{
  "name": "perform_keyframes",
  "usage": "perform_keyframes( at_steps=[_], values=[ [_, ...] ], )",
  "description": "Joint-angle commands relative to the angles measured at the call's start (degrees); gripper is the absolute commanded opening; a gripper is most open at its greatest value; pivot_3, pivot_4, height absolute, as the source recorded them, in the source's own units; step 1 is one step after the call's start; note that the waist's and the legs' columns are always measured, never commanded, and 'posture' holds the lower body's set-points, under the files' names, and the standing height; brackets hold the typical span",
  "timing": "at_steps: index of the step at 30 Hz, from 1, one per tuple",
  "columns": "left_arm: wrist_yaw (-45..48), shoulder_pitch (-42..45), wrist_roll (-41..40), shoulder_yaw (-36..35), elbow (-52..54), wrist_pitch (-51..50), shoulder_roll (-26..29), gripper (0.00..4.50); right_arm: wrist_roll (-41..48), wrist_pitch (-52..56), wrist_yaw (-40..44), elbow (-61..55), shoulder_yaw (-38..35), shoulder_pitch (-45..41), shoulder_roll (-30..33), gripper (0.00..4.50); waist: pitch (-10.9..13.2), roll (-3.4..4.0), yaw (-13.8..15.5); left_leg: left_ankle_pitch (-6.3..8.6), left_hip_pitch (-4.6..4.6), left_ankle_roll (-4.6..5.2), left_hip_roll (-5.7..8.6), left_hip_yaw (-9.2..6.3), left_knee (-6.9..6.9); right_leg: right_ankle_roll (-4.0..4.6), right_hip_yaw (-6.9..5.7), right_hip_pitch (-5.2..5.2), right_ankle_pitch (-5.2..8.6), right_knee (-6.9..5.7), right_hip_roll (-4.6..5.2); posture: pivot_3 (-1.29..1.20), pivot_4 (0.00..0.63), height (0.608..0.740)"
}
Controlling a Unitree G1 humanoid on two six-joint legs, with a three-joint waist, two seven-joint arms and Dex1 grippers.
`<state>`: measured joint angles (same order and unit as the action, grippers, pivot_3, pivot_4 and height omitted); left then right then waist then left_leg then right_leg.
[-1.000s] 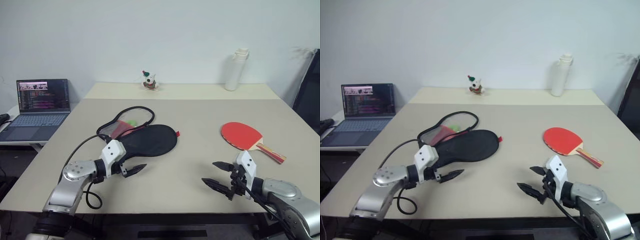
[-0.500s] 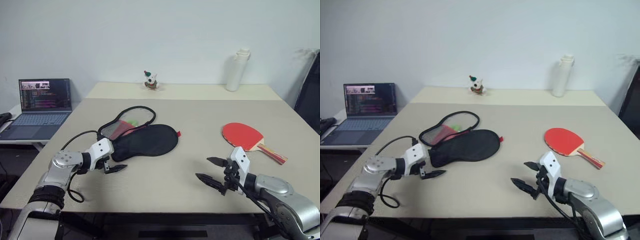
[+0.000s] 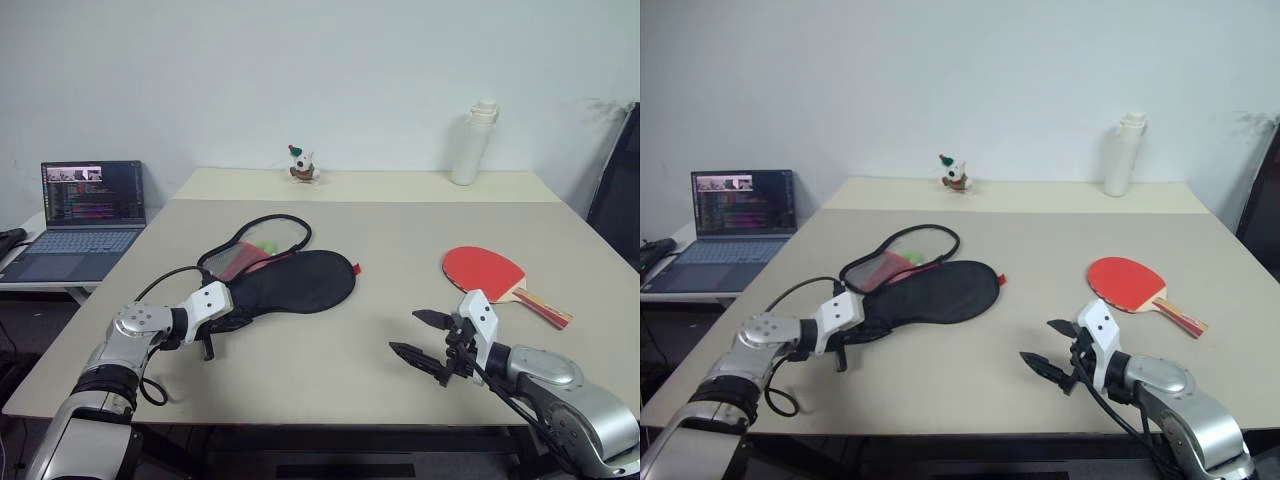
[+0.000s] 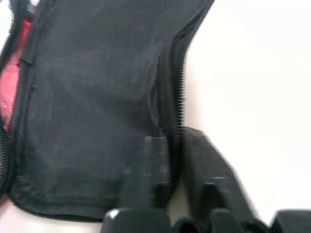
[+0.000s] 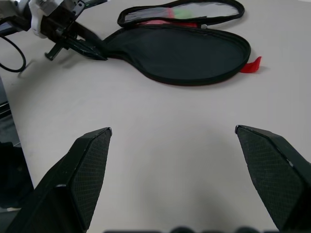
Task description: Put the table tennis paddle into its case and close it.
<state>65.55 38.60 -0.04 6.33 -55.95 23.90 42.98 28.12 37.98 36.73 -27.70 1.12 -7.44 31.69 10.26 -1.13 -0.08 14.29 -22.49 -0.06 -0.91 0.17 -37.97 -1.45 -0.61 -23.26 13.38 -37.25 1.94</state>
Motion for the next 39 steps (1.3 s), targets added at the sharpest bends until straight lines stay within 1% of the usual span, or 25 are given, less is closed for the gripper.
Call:
perform_keyframes(
  at_steps=[1,4,7,10,12,14,16,18,22,24,27,30,34,36,37,39],
  values=[
    [0.25,-1.33,1.69,0.06,-2.11,-2.88,1.58,0.02,0.29,-1.14,-0.96,-2.08,-1.61,-0.3,-0.34,4.5,-0.03,0.03,-0.06,0.0,0.0,0.0,0.0,0.01,0.0,0.0,0.01,0.0,0.0,0.0,0.0,0.0,0.15,0.74],
    [2.69,-2.23,-0.96,-0.88,2.72,-5.62,0.37,0.02,0.5,-0.96,-1.57,-2.28,-2.27,-0.03,-0.27,4.5,-0.03,0.03,-0.16,0.0,0.01,0.0,-0.01,0.03,0.01,0.0,0.03,0.0,0.0,0.01,0.0,0.0,0.15,0.74],
    [3.99,-5.15,-4.91,-0.93,16.21,-14.82,-2.4,0.02,0.75,-0.91,-1.62,-2.35,-3.33,0.23,0.24,4.5,-0.03,0.03,-0.13,0.0,-0.11,0.0,0.0,0.01,0.03,0.01,0.01,-0.05,0.01,0.06,0.02,0.0,0.15,0.74],
    [2.19,-8.69,-6.38,0.6,30.98,-24.43,-5.38,0.02,1.14,-0.76,-1.39,-2.37,-4.88,0.46,0.94,4.5,-0.02,0.02,0.52,0.01,-0.38,-0.01,0.15,-0.06,0.02,-0.08,-0.01,-0.16,0.02,0.19,0.16,0.0,0.15,0.74],
    [-1.34,-10.89,-7.56,3.14,41.77,-34.44,-10.47,0.02,1.59,-0.66,-0.38,-2.68,-6.46,1.25,2.5,4.5,-0.01,0.01,1.18,0.01,-0.46,-0.01,0.28,-0.07,0.0,-0.21,-0.01,-0.16,0.05,0.25,0.28,0.0,0.15,0.74],
    [-4.13,-12.08,-7.81,4.86,48.12,-41.04,-14.29,0.02,2.07,-0.51,0.31,-2.98,-7.57,1.9,3.59,4.5,0.0,-0.02,1.56,0.02,-0.5,0.0,0.47,-0.05,-0.02,-0.34,0.02,-0.13,0.02,0.32,0.45,0.0,0.15,0.74],
    [-6.61,-12.27,-8.05,5.79,50.89,-45.89,-17.69,0.02,2.36,-0.45,0.88,-3.15,-8.25,2.44,4.38,4.5,0.08,-0.16,1.41,0.03,-0.53,0.01,0.49,0.01,-0.08,-0.5,0.07,-0.11,0.01,0.37,0.47,0.0,0.15,0.74],
    [-9.79,-11.44,-7.54,6.72,50.97,-48.51,-21.41,0.02,2.44,-0.6,1.55,-3.17,-8.78,3.07,5.24,4.5,0.09,-0.17,1.33,0.03,-0.49,0.01,0.44,-0.01,-0.1,-0.5,0.07,-0.11,0.0,0.33,0.39,0.0,0.15,0.74],
    [-16.66,-8.14,-4.96,7.54,46.83,-47.56,-27.66,0.02,2.76,-0.57,2.0,-3.54,-9.43,3.67,6.18,4.5,0.09,-0.17,1.33,0.01,-0.39,0.03,0.24,-0.14,-0.1,-0.41,0.01,-0.1,-0.02,0.21,0.12,0.0,0.15,0.74],
    [-17.53,-7.57,-4.72,7.85,46.07,-47.35,-28.78,0.02,3.05,-0.4,1.97,-3.82,-9.91,3.86,6.42,4.5,0.09,-0.17,1.08,0.01,-0.37,0.03,0.22,-0.13,-0.09,-0.4,0.01,-0.1,-0.02,0.21,0.07,0.0,0.15,0.74],
    [-17.31,-8.03,-5.16,8.18,46.0,-47.26,-28.67,0.02,3.31,-0.25,1.64,-4.04,-10.57,4.39,6.53,4.5,0.09,-0.17,0.61,0.01,-0.38,0.03,0.21,-0.07,-0.03,-0.39,0.07,-0.11,-0.02,0.27,0.07,0.0,0.15,0.74],
    [-16.28,-8.99,-6.77,7.73,47.2,-48.04,-28.35,0.74,4.09,0.63,0.72,-3.87,-11.61,4.75,5.9,4.5,0.09,-0.17,0.53,0.01,-0.41,0.02,0.23,-0.08,-0.02,-0.39,0.06,-0.11,-0.01,0.3,0.09,0.0,0.15,0.74],
    [-15.41,-10.64,-8.44,7.18,50.59,-48.53,-27.48,2.15,5.0,2.41,-0.91,-3.59,-11.07,3.96,4.84,4.5,0.09,-0.17,0.47,0.01,-0.4,0.02,0.24,-0.07,-0.03,-0.39,0.07,-0.12,-0.01,0.28,0.12,0.0,0.15,0.74],
    [-14.08,-11.63,-11.15,5.82,52.53,-49.68,-27.08,2.89,5.86,3.6,-1.6,-3.53,-10.83,3.44,4.28,4.5,0.09,-0.17,0.42,0.01,-0.39,0.02,0.22,-0.08,-0.03,-0.38,0.06,-0.11,-0.01,0.27,0.11,0.0,0.15,0.74],
    [-11.79,-12.57,-13.35,4.77,54.21,-50.32,-25.61,3.2,7.03,5.06,-2.43,-3.52,-10.88,2.91,3.58,4.5,0.09,-0.17,0.33,0.01,-0.39,0.02,0.22,-0.08,-0.03,-0.38,0.06,-0.12,-0.01,0.27,0.11,0.0,0.15,0.74],
    [-7.91,-13.99,-16.91,2.97,56.97,-51.55,-22.52,3.2,9.18,7.91,-4.06,-3.45,-11.19,1.78,2.31,4.5,0.1,-0.16,-0.01,0.01,-0.39,0.02,0.2,-0.08,-0.02,-0.36,0.06,-0.13,0.0,0.27,0.11,0.0,0.15,0.74]
  ],
)
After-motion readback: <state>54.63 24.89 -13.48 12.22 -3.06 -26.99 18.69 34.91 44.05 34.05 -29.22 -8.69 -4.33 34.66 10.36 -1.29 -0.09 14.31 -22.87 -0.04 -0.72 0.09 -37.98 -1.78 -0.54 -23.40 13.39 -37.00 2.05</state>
